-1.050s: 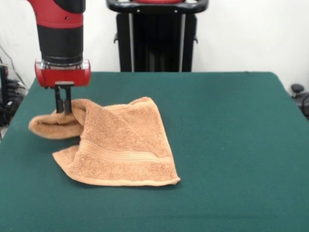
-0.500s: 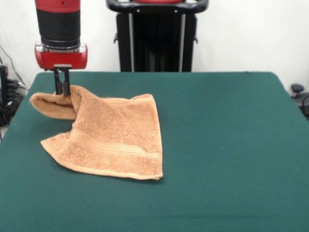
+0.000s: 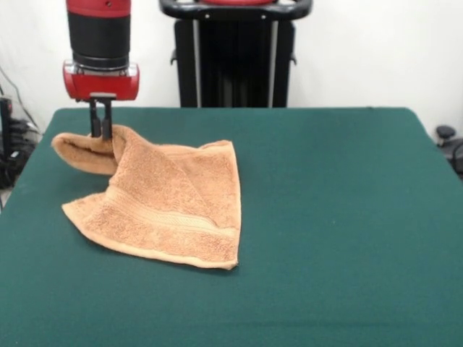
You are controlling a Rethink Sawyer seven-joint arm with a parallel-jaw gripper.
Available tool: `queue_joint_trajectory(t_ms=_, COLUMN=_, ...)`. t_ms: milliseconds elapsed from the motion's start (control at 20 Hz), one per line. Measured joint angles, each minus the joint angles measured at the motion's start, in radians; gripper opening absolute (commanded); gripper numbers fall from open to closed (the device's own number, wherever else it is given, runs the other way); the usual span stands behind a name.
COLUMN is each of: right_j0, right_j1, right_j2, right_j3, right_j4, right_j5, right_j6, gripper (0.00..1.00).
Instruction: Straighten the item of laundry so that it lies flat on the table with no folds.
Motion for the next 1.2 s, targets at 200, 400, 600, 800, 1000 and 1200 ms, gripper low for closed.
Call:
queue_joint_trajectory(t_ms=200, right_j0=0.068, right_j1=0.000, right_j2=-0.060, right_j3=0.015, right_j4=0.030, right_j5=-0.062, right_j6=0.002, gripper=0.00)
queue_joint_trajectory(t_ms=400, right_j0=0.141, right_j1=0.000, right_j2=-0.112, right_j3=0.037, right_j4=0.082, right_j5=-0.121, right_j6=0.014, gripper=0.00)
queue_joint_trajectory(t_ms=600, right_j0=0.188, right_j1=0.001, right_j2=-0.137, right_j3=0.061, right_j4=0.129, right_j5=-0.168, right_j6=0.033, gripper=0.00)
queue_joint_trajectory(t_ms=800, right_j0=0.156, right_j1=0.015, right_j2=-0.135, right_j3=0.060, right_j4=0.132, right_j5=-0.173, right_j6=0.034, gripper=0.00)
queue_joint_trajectory(t_ms=1000, right_j0=0.076, right_j1=0.028, right_j2=-0.122, right_j3=0.047, right_j4=0.133, right_j5=-0.170, right_j6=0.034, gripper=0.00)
queue_joint_trajectory(t_ms=1200, right_j0=-0.002, right_j1=0.040, right_j2=-0.111, right_j3=0.020, right_j4=0.132, right_j5=-0.144, right_j6=0.034, gripper=0.00)
